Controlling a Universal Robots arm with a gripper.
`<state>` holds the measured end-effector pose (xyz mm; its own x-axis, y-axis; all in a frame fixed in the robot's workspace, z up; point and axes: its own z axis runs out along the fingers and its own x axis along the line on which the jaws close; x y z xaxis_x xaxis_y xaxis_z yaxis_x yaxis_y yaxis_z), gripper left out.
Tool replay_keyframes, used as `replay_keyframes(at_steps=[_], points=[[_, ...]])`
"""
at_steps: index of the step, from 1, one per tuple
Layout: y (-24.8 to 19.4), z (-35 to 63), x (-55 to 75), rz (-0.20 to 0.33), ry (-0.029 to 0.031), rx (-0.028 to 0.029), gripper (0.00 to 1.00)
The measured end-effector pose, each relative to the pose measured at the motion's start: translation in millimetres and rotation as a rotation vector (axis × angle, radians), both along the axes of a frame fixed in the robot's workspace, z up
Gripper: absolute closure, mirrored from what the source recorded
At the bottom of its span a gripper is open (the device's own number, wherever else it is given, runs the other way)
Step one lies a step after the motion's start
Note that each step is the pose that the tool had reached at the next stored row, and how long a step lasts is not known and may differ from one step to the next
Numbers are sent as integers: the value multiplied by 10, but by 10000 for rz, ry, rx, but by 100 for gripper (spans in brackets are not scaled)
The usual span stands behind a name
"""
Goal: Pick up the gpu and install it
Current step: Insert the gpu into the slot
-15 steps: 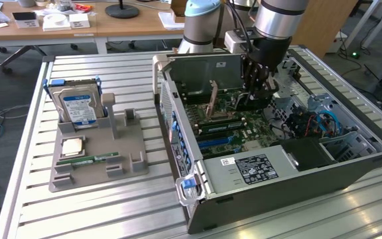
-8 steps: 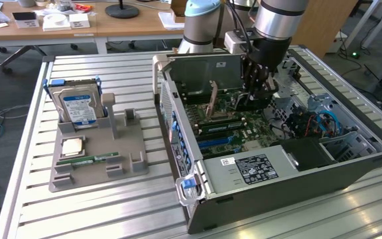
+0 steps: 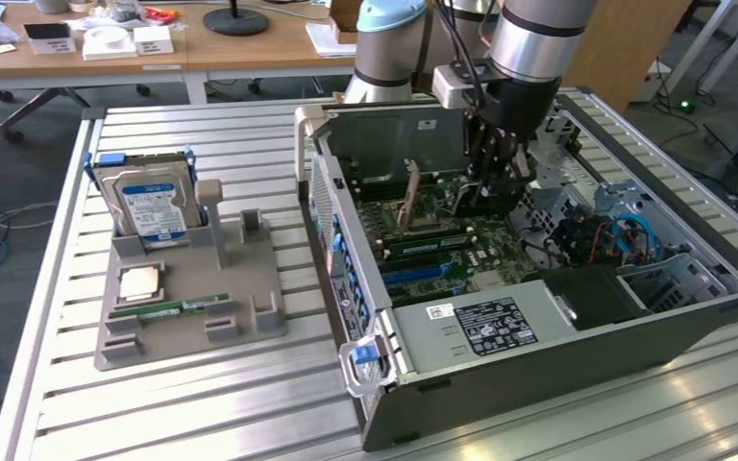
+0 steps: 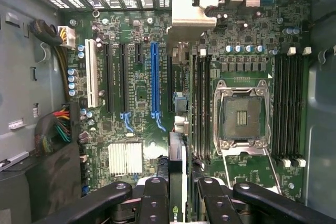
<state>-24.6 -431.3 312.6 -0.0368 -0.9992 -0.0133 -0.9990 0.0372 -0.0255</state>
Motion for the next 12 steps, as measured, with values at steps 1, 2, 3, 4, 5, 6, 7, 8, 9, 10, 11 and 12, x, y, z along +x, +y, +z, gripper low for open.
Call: replay_keyframes(at_steps=[1, 2, 3, 4, 5, 6, 7, 8, 9, 10, 11, 12], points=[[0, -9, 0, -1, -1, 0, 74], [0, -20, -1, 0, 0, 0, 74], [0, -30, -1, -1, -1, -1, 74], [0, -40, -2, 0, 0, 0, 74], [0, -51, -3, -1, -1, 0, 74], [0, -63, -4, -1, 0, 0, 74], [0, -73, -5, -1, -1, 1, 74], [0, -82, -6, -1, -1, 0, 74], [0, -89, -6, 0, -1, 0, 74], [0, -96, -6, 0, 0, 0, 74], [0, -100, -7, 0, 0, -1, 74], [-1, -100, -8, -1, 1, -2, 74]])
